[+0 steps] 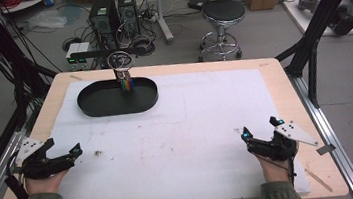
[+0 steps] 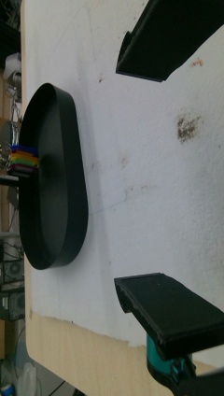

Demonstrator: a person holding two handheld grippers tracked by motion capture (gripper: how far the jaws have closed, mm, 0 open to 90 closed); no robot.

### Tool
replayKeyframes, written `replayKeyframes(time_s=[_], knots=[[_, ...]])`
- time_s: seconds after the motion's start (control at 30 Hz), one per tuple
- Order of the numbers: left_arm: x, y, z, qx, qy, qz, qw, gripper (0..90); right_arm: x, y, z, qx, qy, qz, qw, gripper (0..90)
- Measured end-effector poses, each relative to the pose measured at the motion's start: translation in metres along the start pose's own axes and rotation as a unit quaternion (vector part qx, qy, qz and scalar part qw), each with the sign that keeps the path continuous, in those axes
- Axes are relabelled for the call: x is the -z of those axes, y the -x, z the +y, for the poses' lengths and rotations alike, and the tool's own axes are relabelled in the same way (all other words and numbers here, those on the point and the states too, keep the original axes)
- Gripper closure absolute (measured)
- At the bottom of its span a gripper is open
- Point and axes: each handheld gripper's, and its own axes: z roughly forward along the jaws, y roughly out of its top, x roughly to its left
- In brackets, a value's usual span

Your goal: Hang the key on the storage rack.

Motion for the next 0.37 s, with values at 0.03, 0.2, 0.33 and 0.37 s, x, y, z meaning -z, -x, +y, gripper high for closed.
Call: replayKeyframes(time_s=[0.03, 0.2, 0.33, 0.37], knots=[[0.0, 0.0, 0.0, 0.0, 0.0, 0.0, 1.0, 1.7, 0.0, 0.0, 0.0, 0.0, 0.0, 0.0, 1.0, 0.5], [0.008, -0.003, -0.002, 0.005, 0.025, 0.024, 0.9994, 1.7, -0.001, 0.0, 0.0, 0.003, -0.002, 0.0, 1.0, 0.5], [0.01, -0.004, -0.003, 0.007, 0.038, 0.038, 0.9985, 1.7, -0.001, 0.0, 0.0, 0.006, -0.003, 0.001, 1.0, 0.6], [0.01, -0.005, -0.003, 0.011, 0.038, 0.035, 0.9986, 1.7, -0.001, 0.0, 0.0, 0.006, -0.003, 0.001, 1.0, 0.6]])
